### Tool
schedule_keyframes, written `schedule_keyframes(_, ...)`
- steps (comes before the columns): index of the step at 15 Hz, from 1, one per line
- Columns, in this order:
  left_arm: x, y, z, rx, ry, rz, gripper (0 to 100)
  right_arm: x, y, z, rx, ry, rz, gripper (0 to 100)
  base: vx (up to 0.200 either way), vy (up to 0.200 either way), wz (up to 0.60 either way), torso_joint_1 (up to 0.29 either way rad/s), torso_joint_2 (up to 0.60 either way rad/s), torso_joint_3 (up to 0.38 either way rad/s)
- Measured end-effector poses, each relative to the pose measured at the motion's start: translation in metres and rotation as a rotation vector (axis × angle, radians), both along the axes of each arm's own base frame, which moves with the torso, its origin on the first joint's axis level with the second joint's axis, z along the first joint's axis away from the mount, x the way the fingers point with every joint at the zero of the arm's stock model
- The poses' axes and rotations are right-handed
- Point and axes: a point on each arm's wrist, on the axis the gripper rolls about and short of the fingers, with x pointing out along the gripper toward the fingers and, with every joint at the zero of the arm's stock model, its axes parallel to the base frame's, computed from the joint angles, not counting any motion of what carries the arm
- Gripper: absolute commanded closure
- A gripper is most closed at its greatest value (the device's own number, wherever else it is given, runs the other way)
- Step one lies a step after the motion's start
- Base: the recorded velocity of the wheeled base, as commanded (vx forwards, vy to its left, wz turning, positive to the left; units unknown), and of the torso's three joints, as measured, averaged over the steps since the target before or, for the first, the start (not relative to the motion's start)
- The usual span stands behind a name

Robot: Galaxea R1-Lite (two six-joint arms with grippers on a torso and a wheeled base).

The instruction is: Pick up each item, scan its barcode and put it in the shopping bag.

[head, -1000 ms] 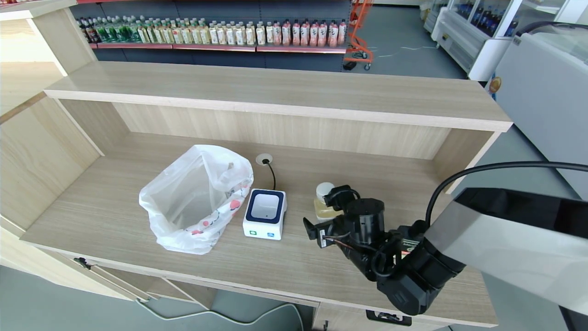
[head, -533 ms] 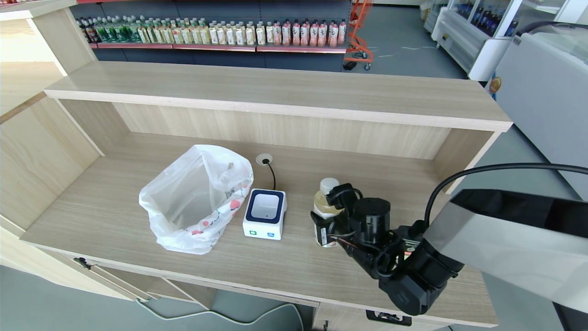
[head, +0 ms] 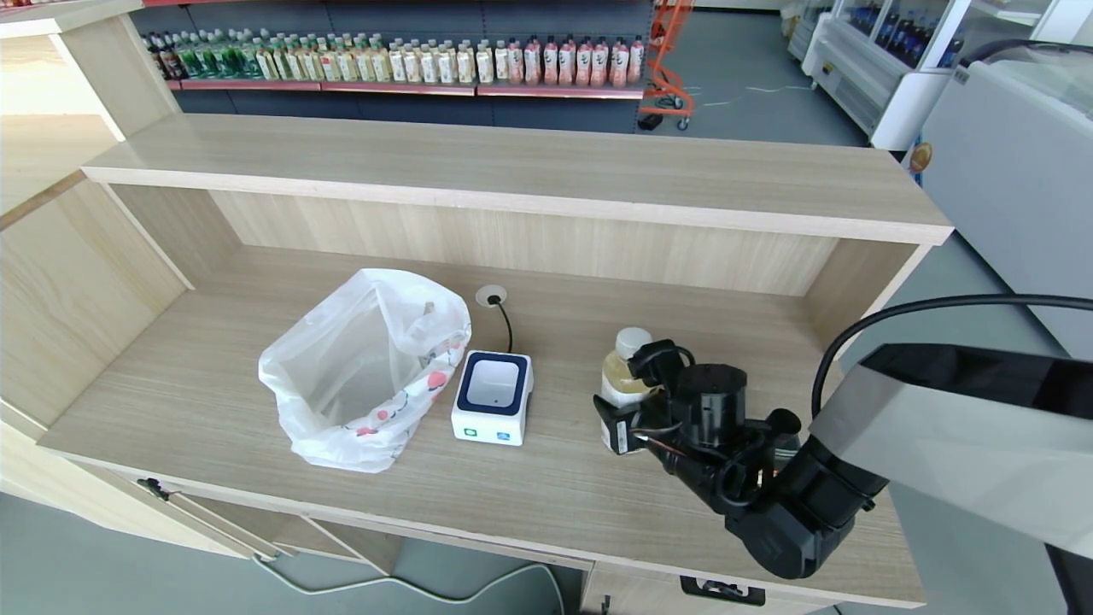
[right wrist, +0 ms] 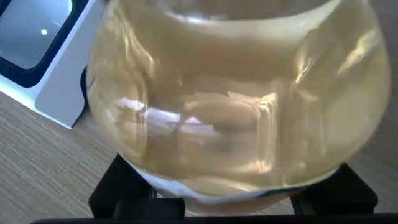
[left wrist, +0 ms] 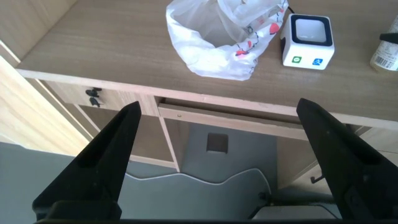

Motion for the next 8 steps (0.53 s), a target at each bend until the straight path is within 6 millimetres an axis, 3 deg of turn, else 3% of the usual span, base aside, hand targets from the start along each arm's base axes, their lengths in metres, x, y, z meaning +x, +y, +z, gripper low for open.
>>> schedule_keyframes(3, 0.000, 0.000, 0.000, 0.000, 0.000, 0.000, 0, 0.002, -0.012, 0.025, 0.091, 0.017, 0.058, 100, 0.000, 0.000, 0.00, 0.000, 0.00, 0.000)
schedule_keyframes(8, 0.000, 0.000, 0.000, 0.000, 0.000, 0.000, 0, -0.020, -0.058, 0.136, 0.368, 0.102, 0.296, 100, 0.000, 0.000, 0.00, 0.000, 0.00, 0.000)
